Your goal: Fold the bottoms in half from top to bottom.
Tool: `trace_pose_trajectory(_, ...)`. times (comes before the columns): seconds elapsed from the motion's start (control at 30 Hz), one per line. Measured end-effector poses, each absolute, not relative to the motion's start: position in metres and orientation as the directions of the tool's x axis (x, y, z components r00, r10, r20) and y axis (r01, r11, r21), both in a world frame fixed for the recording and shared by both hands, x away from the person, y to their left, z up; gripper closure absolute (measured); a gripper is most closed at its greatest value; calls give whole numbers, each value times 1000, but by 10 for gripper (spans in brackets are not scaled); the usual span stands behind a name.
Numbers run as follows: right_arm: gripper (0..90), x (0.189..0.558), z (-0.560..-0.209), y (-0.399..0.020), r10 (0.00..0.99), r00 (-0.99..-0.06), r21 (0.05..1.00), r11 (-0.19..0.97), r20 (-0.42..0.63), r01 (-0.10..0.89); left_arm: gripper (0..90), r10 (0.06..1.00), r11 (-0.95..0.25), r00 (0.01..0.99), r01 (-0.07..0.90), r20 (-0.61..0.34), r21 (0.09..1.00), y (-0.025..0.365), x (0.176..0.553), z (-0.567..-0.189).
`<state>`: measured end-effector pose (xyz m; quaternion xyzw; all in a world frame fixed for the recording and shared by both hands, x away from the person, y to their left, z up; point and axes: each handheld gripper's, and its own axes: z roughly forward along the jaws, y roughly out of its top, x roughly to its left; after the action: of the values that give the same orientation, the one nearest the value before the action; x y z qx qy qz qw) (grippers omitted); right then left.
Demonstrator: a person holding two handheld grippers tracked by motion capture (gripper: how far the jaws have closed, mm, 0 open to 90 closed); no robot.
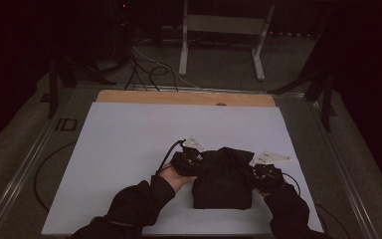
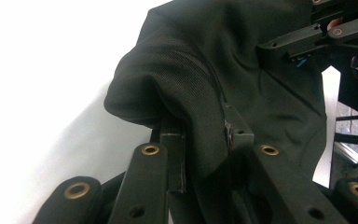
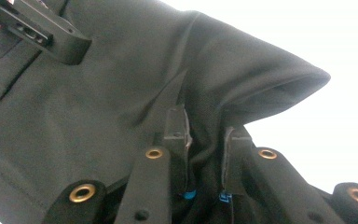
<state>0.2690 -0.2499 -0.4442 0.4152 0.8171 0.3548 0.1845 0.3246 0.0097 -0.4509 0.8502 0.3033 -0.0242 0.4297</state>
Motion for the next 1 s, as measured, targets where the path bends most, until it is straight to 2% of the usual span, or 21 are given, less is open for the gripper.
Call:
trace_pose_trajectory(0.4, 770, 278, -436, -237, 786, -617, 742, 428, -24, 516, 757, 506, -446, 815, 528, -283, 723, 26, 329, -438)
trace_pose_trajectory(1.0, 770, 304, -428, -200, 758, -651, 752, 457, -50, 474, 757, 573, -386, 768, 561, -286, 732, 64, 338, -431)
